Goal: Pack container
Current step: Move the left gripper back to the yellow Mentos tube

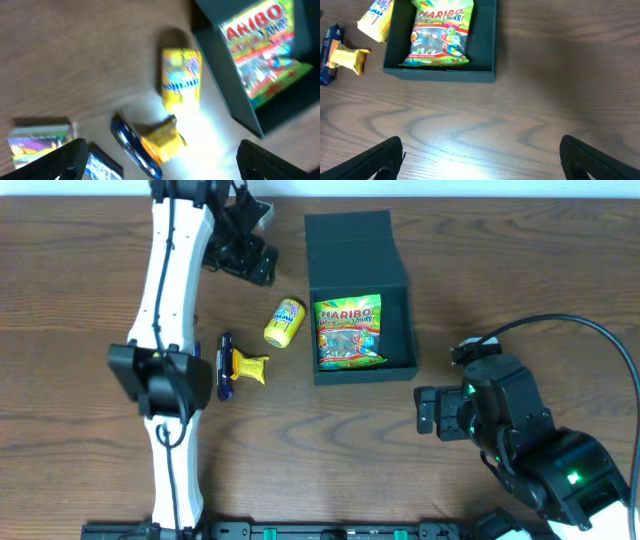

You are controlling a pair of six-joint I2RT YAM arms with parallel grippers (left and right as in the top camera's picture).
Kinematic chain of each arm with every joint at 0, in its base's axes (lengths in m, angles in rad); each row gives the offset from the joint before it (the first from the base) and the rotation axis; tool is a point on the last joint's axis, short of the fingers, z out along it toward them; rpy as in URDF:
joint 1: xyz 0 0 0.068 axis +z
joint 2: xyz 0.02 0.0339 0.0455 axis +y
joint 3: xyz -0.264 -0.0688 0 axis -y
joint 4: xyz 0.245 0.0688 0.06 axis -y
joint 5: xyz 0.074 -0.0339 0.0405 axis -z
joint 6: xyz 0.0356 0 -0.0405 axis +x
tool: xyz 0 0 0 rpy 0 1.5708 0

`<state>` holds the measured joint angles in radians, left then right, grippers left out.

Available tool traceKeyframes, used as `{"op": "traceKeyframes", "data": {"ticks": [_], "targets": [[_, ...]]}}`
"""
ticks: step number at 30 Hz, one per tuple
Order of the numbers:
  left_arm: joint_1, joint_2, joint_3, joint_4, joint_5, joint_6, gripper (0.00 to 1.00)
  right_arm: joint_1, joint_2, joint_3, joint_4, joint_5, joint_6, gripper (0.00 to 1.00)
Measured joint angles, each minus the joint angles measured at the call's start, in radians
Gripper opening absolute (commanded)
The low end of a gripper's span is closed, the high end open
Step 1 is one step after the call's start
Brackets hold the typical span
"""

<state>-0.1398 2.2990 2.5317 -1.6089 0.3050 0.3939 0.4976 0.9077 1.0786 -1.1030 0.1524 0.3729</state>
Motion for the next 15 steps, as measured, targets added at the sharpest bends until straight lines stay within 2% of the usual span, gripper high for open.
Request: {"op": "traceKeyframes", "data": {"ticks": [6, 15], "targets": [[0.005, -0.153, -0.249, 0.096, 0.013, 0.015, 0.96, 0.000, 0.000, 0.000, 0.000, 0.000, 0.000, 0.99], [0.000, -0.158, -0.527, 0.344, -0.013, 0.003, 0.96, 0.000, 0.000, 0.000, 0.000, 0.000, 0.000, 0.99]]}}
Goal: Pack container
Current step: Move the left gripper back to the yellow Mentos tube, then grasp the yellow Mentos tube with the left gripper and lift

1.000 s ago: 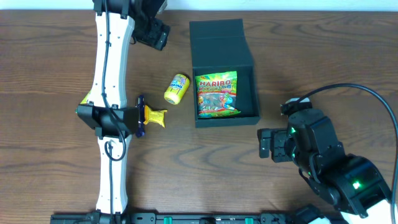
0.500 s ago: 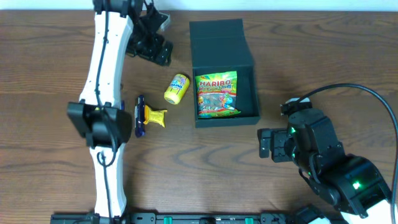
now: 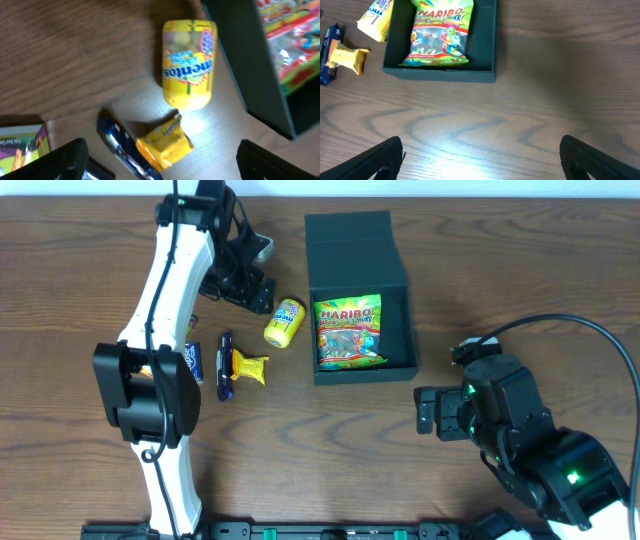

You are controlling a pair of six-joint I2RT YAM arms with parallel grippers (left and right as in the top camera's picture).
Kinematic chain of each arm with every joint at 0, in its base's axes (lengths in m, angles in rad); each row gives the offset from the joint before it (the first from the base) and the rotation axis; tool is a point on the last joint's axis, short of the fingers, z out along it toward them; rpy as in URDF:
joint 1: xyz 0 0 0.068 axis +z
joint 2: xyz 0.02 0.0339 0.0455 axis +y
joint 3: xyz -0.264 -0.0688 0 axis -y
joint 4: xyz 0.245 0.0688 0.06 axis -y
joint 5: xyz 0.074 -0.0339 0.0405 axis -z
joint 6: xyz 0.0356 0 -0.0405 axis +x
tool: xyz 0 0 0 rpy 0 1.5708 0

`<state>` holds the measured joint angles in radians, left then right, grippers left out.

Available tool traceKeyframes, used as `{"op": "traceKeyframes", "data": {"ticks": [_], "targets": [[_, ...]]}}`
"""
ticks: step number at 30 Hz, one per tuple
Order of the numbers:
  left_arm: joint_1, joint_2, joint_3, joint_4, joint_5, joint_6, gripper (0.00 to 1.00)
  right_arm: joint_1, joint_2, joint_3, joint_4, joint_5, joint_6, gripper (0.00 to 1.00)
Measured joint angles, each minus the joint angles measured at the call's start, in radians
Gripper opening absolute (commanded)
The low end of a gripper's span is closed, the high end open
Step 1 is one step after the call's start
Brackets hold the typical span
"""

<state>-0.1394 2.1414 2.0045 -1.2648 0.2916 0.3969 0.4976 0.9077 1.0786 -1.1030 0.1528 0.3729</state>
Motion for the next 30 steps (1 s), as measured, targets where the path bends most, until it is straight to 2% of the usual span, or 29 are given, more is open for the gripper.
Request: {"op": "traceKeyframes", "data": {"ticks": [11, 21, 27, 28, 30], "targets": [[-0.039, 0.000, -0.174, 0.228, -0.010, -0.002, 0.96, 0.000, 0.000, 0.000, 0.000, 0.000, 0.000, 0.99], [-0.151, 0.031, -0.211, 0.311, -0.031, -0.009, 0.96, 0.000, 0.000, 0.000, 0.000, 0.000, 0.000, 0.99], [-0.156, 0.098, -0.213, 0.348, -0.064, -0.039, 0.96, 0.000, 0.000, 0.000, 0.000, 0.000, 0.000, 0.99], [-0.155, 0.108, -0.213, 0.351, -0.066, -0.043, 0.98, 0.000, 0.000, 0.000, 0.000, 0.000, 0.000, 0.99], [-0.153, 0.126, -0.214, 0.358, -0.069, -0.060, 0.85, 0.000, 0.000, 0.000, 0.000, 0.000, 0.000, 0.99]]}}
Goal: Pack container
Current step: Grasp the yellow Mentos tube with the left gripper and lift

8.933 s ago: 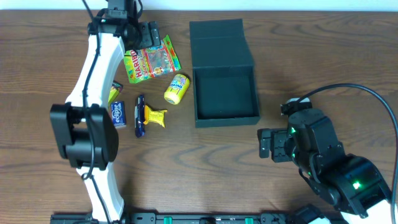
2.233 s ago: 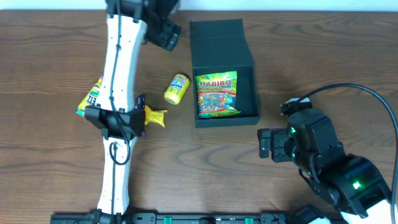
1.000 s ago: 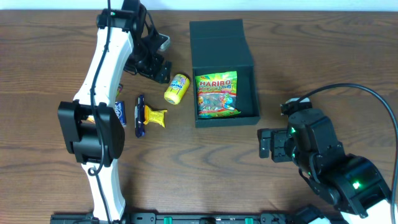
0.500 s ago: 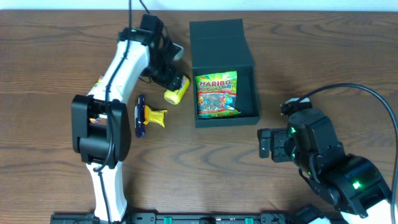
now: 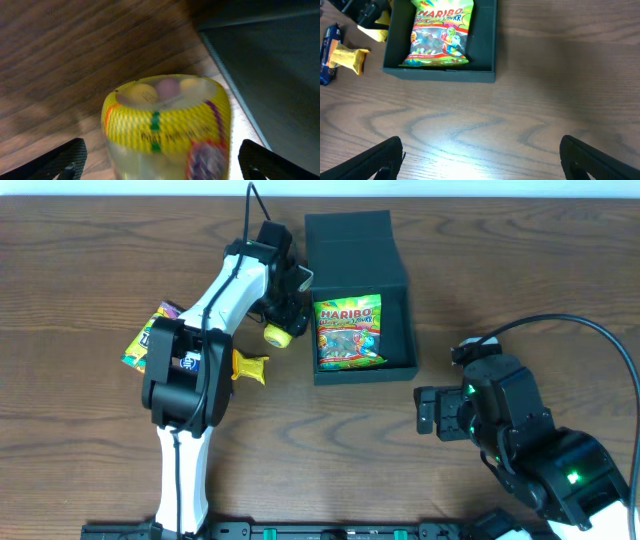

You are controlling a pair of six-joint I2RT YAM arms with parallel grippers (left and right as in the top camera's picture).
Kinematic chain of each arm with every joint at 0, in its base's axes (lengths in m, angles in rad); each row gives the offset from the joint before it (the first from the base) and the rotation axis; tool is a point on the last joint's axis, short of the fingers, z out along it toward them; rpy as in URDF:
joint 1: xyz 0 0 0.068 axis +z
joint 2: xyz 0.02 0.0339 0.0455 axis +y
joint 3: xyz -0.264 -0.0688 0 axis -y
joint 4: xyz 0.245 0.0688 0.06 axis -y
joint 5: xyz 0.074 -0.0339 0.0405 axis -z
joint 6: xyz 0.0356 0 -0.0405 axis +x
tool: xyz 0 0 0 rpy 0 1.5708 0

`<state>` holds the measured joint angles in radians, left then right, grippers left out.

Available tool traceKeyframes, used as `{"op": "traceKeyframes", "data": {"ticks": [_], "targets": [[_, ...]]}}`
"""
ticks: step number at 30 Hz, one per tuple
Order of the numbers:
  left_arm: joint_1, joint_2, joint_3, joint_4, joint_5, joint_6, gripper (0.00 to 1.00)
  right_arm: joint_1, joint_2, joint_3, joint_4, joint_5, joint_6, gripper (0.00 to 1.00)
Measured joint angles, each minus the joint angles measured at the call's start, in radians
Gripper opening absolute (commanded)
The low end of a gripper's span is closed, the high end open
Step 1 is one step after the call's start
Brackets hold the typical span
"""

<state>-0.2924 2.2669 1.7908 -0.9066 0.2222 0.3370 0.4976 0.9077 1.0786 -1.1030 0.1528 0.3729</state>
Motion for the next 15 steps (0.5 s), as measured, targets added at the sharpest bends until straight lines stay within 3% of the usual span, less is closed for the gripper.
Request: {"op": "traceKeyframes", "data": {"ticks": [6, 11, 15], "targets": [[0.000, 0.022, -0.001, 0.012, -0.008, -0.027, 0.38, 0.000, 0.000, 0.000, 0.000, 0.000, 0.000, 0.99], [0.001, 0.020, -0.001, 0.010, -0.008, -0.028, 0.26, 0.000, 0.000, 0.000, 0.000, 0.000, 0.000, 0.99], [0.001, 0.019, -0.001, 0.010, -0.013, -0.038, 0.25, 0.000, 0.000, 0.000, 0.000, 0.000, 0.000, 0.99]]}}
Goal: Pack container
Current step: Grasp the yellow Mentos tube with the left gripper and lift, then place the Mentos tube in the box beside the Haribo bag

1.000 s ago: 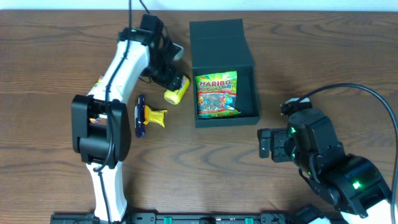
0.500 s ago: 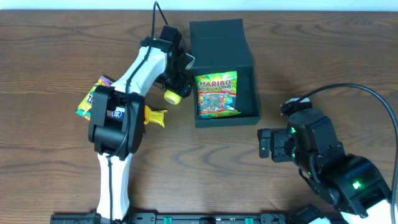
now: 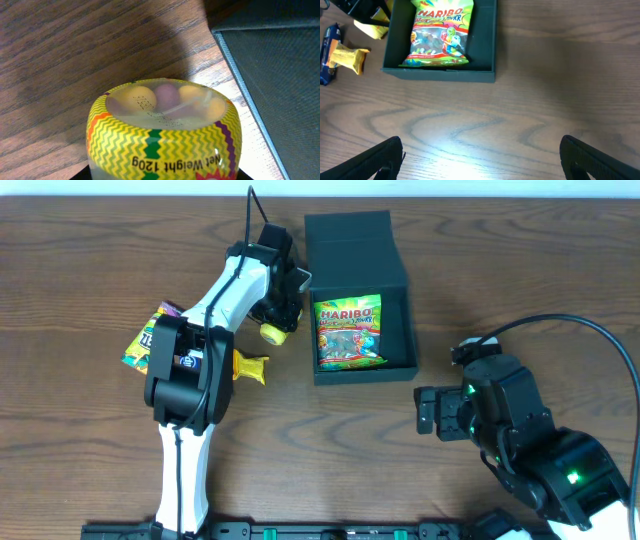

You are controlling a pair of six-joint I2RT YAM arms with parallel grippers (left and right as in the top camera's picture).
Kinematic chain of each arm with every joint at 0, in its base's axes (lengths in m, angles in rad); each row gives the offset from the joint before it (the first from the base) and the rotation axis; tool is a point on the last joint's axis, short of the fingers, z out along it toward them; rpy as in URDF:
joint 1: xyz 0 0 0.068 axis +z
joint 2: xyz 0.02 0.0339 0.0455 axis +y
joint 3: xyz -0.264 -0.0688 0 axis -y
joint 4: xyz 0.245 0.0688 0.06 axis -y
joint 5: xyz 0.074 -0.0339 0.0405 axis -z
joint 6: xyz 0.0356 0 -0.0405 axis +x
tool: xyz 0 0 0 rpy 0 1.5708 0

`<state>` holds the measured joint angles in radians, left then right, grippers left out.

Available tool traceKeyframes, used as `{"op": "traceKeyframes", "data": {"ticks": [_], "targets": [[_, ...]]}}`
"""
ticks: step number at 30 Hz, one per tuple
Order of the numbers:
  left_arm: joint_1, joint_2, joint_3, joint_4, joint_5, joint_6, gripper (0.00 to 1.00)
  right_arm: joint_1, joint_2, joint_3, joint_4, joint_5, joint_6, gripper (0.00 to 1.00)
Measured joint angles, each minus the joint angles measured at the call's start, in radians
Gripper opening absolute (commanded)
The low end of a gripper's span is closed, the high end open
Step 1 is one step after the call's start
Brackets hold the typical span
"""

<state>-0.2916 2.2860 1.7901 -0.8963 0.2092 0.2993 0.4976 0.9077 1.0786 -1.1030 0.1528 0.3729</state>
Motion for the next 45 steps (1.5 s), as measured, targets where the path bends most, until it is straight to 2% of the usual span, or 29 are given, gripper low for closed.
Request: {"op": "traceKeyframes", "data": {"ticks": [11, 16, 21, 25, 28, 32, 36, 40, 45], "targets": [[0.002, -0.015, 0.000, -0.001, -0.059, -0.031, 0.16, 0.000, 0.000, 0.000, 0.000, 0.000, 0.000, 0.99], [0.006, -0.089, 0.008, 0.000, -0.096, -0.041, 0.06, 0.000, 0.000, 0.000, 0.000, 0.000, 0.000, 0.99], [0.008, -0.216, 0.034, 0.041, -0.107, -0.066, 0.05, 0.000, 0.000, 0.000, 0.000, 0.000, 0.000, 0.99], [0.008, -0.298, 0.042, 0.048, -0.050, -0.087, 0.06, 0.000, 0.000, 0.000, 0.000, 0.000, 0.000, 0.99], [0.008, -0.328, 0.042, 0.071, 0.062, -0.109, 0.06, 0.000, 0.000, 0.000, 0.000, 0.000, 0.000, 0.99], [0.005, -0.329, 0.041, 0.128, 0.209, -0.247, 0.06, 0.000, 0.000, 0.000, 0.000, 0.000, 0.000, 0.99], [-0.020, -0.327, 0.041, 0.168, 0.262, -0.441, 0.06, 0.000, 0.000, 0.000, 0.000, 0.000, 0.000, 0.99], [-0.089, -0.314, 0.041, 0.173, 0.223, -0.591, 0.06, 0.000, 0.000, 0.000, 0.000, 0.000, 0.000, 0.99], [-0.208, -0.270, 0.041, 0.175, 0.103, -0.755, 0.06, 0.000, 0.000, 0.000, 0.000, 0.000, 0.000, 0.99]]}}
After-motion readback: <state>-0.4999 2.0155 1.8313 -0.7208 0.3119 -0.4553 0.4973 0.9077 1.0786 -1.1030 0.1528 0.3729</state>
